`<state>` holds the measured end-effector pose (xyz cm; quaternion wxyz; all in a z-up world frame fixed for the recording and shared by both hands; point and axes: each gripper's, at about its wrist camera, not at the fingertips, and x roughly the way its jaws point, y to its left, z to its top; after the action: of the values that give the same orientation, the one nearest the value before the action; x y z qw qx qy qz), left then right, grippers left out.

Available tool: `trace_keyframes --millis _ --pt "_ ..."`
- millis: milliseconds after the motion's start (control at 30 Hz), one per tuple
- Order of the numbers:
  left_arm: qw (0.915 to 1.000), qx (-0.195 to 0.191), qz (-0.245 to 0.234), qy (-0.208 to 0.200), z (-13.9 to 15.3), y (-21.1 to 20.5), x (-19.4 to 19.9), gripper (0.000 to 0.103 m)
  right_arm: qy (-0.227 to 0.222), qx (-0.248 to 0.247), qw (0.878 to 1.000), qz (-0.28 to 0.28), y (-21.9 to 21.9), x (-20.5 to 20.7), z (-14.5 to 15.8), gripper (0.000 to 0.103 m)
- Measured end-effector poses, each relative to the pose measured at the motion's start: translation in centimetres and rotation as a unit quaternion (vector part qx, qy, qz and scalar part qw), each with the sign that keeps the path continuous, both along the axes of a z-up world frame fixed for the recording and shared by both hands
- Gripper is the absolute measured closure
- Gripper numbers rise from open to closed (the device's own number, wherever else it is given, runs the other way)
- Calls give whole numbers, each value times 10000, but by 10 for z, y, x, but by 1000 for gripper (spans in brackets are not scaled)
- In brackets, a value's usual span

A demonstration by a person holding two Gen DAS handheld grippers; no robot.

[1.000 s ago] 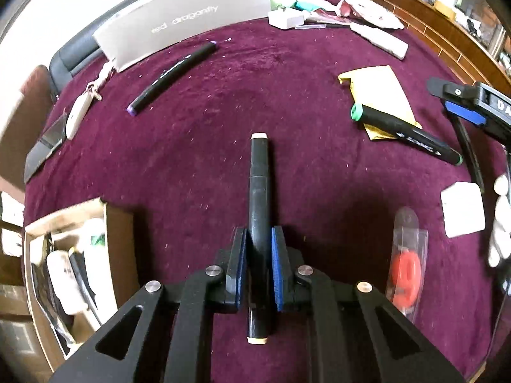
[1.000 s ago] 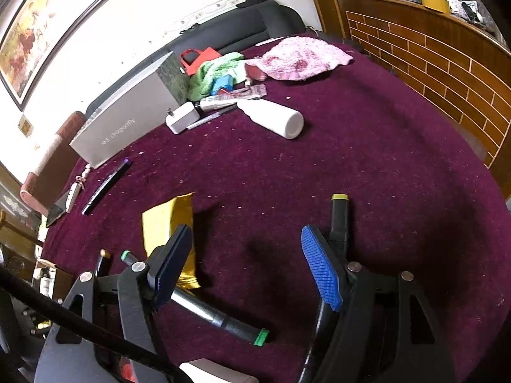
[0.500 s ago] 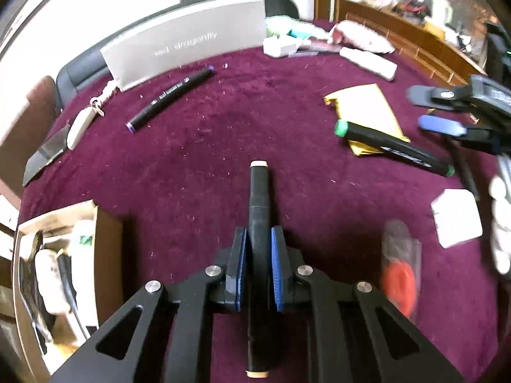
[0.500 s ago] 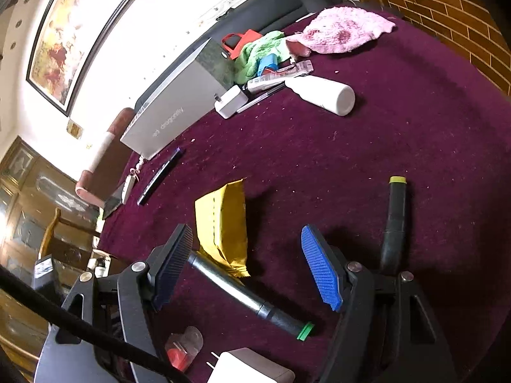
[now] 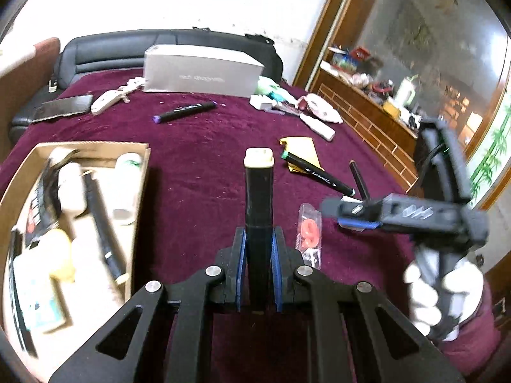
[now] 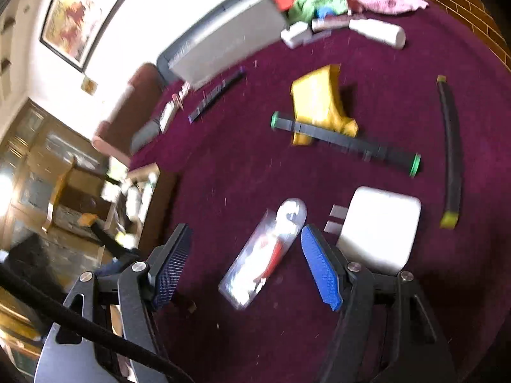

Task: Organize objects
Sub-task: 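Grasp the red candle in its clear package with the right tool while the left tool holds the marker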

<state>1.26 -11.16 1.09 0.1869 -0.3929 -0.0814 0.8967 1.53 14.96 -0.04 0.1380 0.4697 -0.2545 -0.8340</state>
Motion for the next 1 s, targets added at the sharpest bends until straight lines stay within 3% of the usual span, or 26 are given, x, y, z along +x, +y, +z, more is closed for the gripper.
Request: trace_keyframes --millis 133,267,400,433,567,700,733,767,1000 --pt "9987 439 179 177 -3 -22 13 91 -200 647 9975 -206 -25 -4 -11 32" --pt "9968 602 333 414 9 -45 33 91 -76 1617 9858 -443 -51 -9 -10 33" --pt "9944 740 472 583 13 -67 32 91 -209 2160 9746 -552 -69 -18 -19 43" --pt "9940 726 500 642 28 -66 51 91 -181 2292 9714 -600 -73 -17 -21 44" --pt "9921 739 598 821 42 -79 77 91 -112 2574 9638 -685 -79 -10 -22 44" --pt "9891 816 774 946 67 -94 126 91 37 2885 9548 -709 -83 -5 -23 61" --pt "9883 848 821 963 67 -98 129 91 73 2888 9548 -702 -83 -3 -22 74" --pt "9875 885 857 979 71 -103 136 91 75 2896 9544 -724 -80 -2 -21 78" --pt "9828 921 1098 1161 84 -129 158 91 63 1859 9812 -521 -66 7 -15 78"
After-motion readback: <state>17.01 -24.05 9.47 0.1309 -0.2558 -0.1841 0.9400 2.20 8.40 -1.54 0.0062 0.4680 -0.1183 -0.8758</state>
